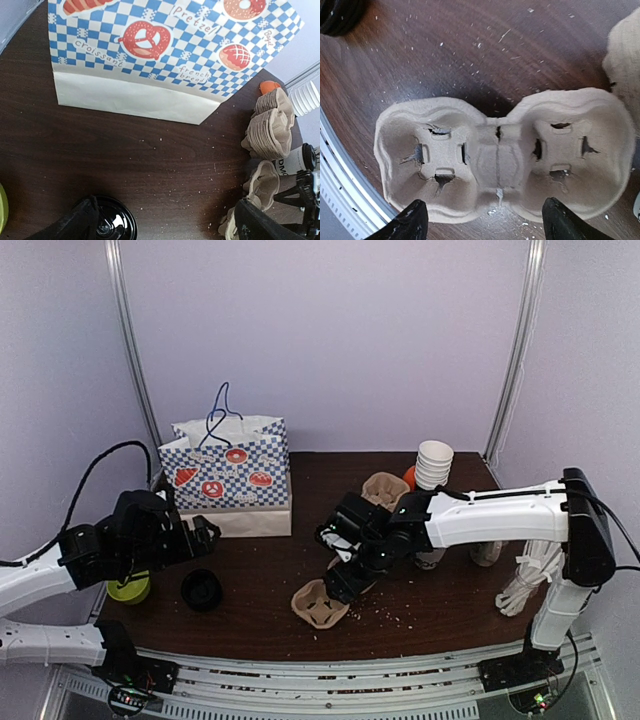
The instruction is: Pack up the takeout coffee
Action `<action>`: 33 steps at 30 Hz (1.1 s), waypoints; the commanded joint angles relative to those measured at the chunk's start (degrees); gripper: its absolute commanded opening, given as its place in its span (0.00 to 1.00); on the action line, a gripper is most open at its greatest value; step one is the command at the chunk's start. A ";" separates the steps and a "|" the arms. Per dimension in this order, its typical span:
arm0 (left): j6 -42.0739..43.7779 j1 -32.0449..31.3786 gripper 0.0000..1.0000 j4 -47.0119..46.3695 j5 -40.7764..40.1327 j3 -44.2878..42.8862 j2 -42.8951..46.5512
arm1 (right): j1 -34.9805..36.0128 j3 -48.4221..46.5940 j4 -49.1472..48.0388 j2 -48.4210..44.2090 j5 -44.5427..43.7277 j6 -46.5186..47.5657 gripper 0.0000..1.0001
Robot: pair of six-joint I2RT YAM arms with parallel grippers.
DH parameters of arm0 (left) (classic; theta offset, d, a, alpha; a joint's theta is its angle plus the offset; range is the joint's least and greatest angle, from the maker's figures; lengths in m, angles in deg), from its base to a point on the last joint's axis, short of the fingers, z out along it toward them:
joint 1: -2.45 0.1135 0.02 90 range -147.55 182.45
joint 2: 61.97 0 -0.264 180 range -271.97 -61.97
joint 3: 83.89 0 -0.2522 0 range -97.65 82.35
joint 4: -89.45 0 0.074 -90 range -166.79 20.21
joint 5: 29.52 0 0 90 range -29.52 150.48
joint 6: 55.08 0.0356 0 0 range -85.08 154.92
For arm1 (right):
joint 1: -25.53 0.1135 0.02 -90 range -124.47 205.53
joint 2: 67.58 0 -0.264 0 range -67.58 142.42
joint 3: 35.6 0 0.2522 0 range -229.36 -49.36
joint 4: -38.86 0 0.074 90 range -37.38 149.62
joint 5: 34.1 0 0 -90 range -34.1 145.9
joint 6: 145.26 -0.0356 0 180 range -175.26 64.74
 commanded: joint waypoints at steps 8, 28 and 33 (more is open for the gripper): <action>5.49 1.25 0.98 4.93 -4.85 -8.01 1.22 | -0.07 -2.80 -0.60 8.39 -2.16 1.08 0.74; 12.70 8.06 0.98 4.62 -4.98 -15.34 -3.91 | -0.19 -2.81 -4.83 11.26 -3.12 -2.79 0.66; 12.63 10.08 0.98 4.55 -3.52 -14.49 -3.74 | -0.15 -3.30 -4.22 11.73 -3.63 -2.30 0.56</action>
